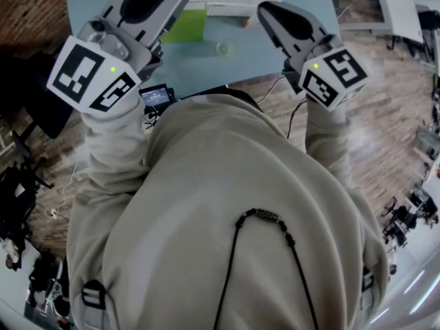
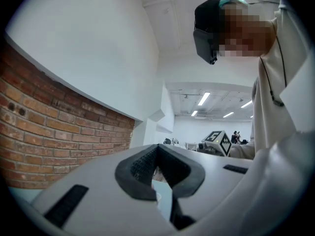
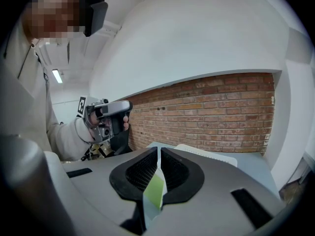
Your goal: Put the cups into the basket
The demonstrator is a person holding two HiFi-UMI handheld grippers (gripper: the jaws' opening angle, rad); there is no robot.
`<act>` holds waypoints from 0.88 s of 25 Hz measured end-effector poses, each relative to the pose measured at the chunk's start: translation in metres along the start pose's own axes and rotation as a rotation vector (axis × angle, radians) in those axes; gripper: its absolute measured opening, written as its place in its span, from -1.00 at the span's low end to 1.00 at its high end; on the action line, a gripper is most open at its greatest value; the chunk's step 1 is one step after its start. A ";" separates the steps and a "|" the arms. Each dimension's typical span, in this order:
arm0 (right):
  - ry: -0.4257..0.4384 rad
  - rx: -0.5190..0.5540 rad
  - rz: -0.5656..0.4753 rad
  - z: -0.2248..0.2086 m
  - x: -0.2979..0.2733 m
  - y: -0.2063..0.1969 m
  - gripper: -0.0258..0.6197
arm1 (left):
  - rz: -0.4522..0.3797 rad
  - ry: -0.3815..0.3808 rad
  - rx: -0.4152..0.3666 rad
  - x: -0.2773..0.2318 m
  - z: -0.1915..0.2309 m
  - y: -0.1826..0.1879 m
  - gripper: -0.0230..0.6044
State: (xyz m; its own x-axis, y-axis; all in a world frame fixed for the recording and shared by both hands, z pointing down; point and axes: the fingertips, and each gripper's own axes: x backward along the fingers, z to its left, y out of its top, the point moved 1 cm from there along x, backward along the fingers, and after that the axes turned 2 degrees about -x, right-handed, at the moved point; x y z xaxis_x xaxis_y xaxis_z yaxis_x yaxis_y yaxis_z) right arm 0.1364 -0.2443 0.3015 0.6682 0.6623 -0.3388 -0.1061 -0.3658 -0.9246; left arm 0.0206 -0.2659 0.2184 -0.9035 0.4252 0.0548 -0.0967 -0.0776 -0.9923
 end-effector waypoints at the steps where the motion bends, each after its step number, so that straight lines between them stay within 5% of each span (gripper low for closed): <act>1: -0.007 -0.010 0.002 -0.001 0.002 -0.003 -0.88 | 0.001 -0.010 0.012 0.000 -0.002 0.000 -0.94; 6: -0.036 -0.051 0.019 0.003 0.006 -0.013 -0.88 | 0.065 -0.020 0.063 0.010 -0.006 -0.012 -0.94; 14: -0.056 -0.104 0.032 0.010 0.004 -0.023 -0.88 | 0.057 -0.027 0.182 0.023 -0.004 -0.012 -0.94; 22: -0.066 -0.098 0.067 0.006 0.000 -0.029 -0.87 | 0.115 -0.009 0.188 0.015 -0.010 -0.023 -0.94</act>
State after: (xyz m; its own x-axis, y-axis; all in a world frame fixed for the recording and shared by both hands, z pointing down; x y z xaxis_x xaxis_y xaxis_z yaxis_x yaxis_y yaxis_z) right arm 0.1349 -0.2294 0.3269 0.6115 0.6750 -0.4128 -0.0738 -0.4708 -0.8792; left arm 0.0136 -0.2491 0.2409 -0.9165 0.3962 -0.0556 -0.0687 -0.2926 -0.9538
